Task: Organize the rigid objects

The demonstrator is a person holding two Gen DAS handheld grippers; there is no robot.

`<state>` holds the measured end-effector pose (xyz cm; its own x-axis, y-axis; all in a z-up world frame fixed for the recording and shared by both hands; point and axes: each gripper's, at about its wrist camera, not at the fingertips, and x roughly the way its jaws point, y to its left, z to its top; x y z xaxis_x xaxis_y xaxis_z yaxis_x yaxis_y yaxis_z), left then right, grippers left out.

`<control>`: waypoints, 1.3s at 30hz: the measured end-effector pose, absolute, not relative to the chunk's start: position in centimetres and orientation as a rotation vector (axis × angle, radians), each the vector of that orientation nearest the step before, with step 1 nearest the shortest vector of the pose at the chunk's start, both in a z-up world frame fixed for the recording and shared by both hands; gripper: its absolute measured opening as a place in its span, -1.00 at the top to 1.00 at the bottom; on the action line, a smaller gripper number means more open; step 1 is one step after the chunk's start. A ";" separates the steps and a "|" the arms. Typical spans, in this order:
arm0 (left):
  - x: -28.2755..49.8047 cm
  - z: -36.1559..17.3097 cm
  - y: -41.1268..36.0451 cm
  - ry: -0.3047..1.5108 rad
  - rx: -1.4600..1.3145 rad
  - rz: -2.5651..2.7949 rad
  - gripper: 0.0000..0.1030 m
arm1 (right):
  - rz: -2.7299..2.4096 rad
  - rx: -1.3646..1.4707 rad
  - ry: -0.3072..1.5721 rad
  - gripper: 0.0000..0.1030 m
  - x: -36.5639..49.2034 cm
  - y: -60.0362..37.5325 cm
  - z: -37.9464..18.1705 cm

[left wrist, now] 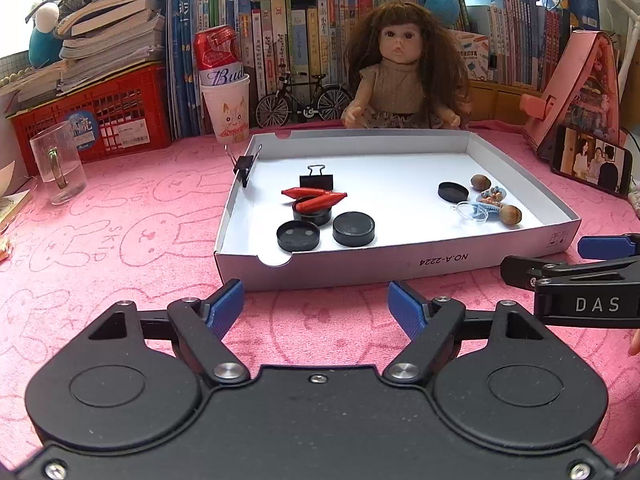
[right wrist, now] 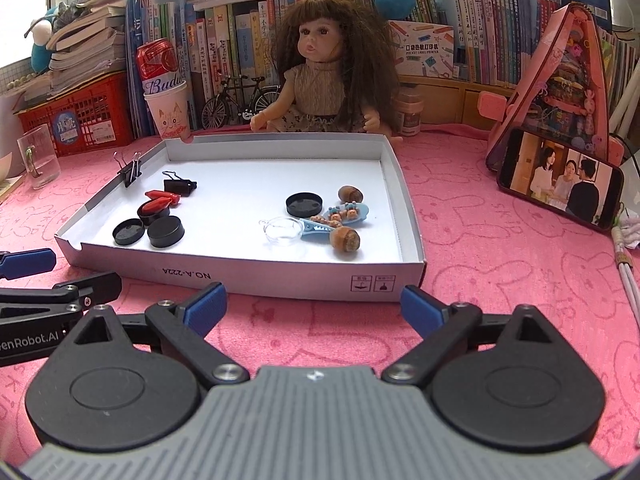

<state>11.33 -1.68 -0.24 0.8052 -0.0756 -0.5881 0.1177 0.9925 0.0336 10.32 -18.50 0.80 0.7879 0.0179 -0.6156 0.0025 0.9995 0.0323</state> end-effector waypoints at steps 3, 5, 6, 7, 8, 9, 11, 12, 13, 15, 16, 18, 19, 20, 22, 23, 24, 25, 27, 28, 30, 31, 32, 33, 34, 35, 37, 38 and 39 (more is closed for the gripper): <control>11.6 -0.7 -1.6 0.646 0.060 -0.083 -0.50 | -0.005 0.028 0.671 -0.92 10.4 -18.4 0.4; 11.7 -1.0 -1.5 0.654 0.054 -0.074 -0.50 | -0.010 0.027 0.675 -0.92 10.4 -18.4 0.2; 11.7 -1.2 -1.5 0.656 0.052 -0.071 -0.51 | -0.013 0.026 0.677 -0.92 10.4 -18.4 0.1; 11.7 -1.3 -1.4 0.654 0.049 -0.070 -0.52 | -0.014 0.027 0.679 -0.92 10.4 -18.4 -0.1; 11.6 -1.3 -1.4 0.651 0.047 -0.069 -0.52 | -0.014 0.028 0.683 -0.93 10.5 -18.3 -0.2; 11.6 -1.4 -1.4 0.651 0.047 -0.068 -0.54 | -0.014 0.030 0.687 -0.94 10.5 -18.3 -0.4; 11.7 -1.4 -1.4 0.651 0.044 -0.065 -0.55 | -0.013 0.032 0.699 -0.96 10.7 -18.3 -0.7; 11.7 -1.4 -1.4 0.653 0.043 -0.065 -0.56 | -0.011 0.030 0.703 -0.98 10.7 -18.2 -0.7; 11.7 -1.4 -1.3 0.653 0.041 -0.064 -0.56 | -0.010 0.032 0.701 -0.99 10.7 -18.2 -0.7; 11.9 -1.4 -1.3 0.655 0.037 -0.065 -0.58 | -0.003 0.033 0.698 -1.00 10.7 -18.0 -0.7; 11.9 -1.5 -1.3 0.657 0.035 -0.064 -0.59 | 0.002 0.028 0.699 -1.00 10.7 -17.9 -0.7; 12.1 -1.5 -1.2 0.662 0.029 -0.060 -0.66 | 0.004 0.016 0.704 -1.00 10.9 -17.6 -0.7; 12.2 -1.6 -1.2 0.664 0.025 -0.057 -0.68 | 0.004 0.016 0.705 -1.00 11.0 -17.5 -0.7; 12.3 -1.6 -1.1 0.667 0.023 -0.054 -0.72 | 0.002 0.019 0.706 -1.00 11.1 -17.5 -0.7; 12.4 -1.7 -1.0 0.670 0.019 -0.048 -0.77 | -0.004 0.025 0.708 -1.00 11.3 -17.5 -0.8; 12.4 -1.7 -1.0 0.671 0.018 -0.046 -0.78 | -0.005 0.026 0.709 -1.00 11.3 -17.5 -0.8; 12.4 -1.7 -1.0 0.672 0.019 -0.044 -0.80 | -0.004 0.027 0.709 -1.00 11.3 -17.5 -0.8; 12.4 -1.7 -1.1 0.673 0.019 -0.041 -0.81 | -0.004 0.027 0.709 -1.00 11.3 -17.5 -0.8; 12.5 -1.8 -1.0 0.678 0.016 -0.039 -0.89 | -0.005 0.026 0.709 -1.00 11.3 -17.5 -0.8; 12.6 -1.8 -1.0 0.681 0.017 -0.039 -0.91 | -0.005 0.024 0.710 -1.00 11.3 -17.5 -0.8; 12.7 -1.8 -1.0 0.683 0.015 -0.035 -0.95 | -0.005 0.021 0.711 -1.00 11.3 -17.5 -0.9; 12.7 -1.9 -1.0 0.684 0.014 -0.033 -0.95 | -0.005 0.022 0.711 -1.00 11.3 -17.5 -0.9; 12.7 -1.9 -1.0 0.685 0.013 -0.032 -0.97 | -0.005 0.022 0.711 -1.00 11.3 -17.5 -0.9; 12.7 -1.9 -1.0 0.686 0.012 -0.031 -0.98 | -0.005 0.022 0.711 -1.00 11.3 -17.5 -0.9; 12.7 -1.9 -1.0 0.687 0.011 -0.029 -0.99 | -0.005 0.021 0.711 -1.00 11.3 -17.5 -0.9; 12.7 -1.9 -1.0 0.687 0.010 -0.028 -0.99 | -0.005 0.021 0.711 -1.00 11.3 -17.5 -0.9; 12.7 -1.9 -0.9 0.687 0.011 -0.029 -0.99 | -0.005 0.021 0.711 -1.00 11.3 -17.5 -0.9; 12.7 -1.9 -0.9 0.687 0.011 -0.029 -0.99 | -0.005 0.021 0.711 -1.00 11.3 -17.5 -0.9; 12.7 -1.9 -0.9 0.687 0.011 -0.029 -0.99 | -0.005 0.021 0.711 -1.00 11.3 -17.5 -0.9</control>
<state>12.74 -0.94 -1.93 0.7726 -0.0230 -0.6344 0.0300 0.9996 0.0003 11.31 -17.50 -0.88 0.7580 0.0024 -0.6523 0.0123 0.9998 0.0179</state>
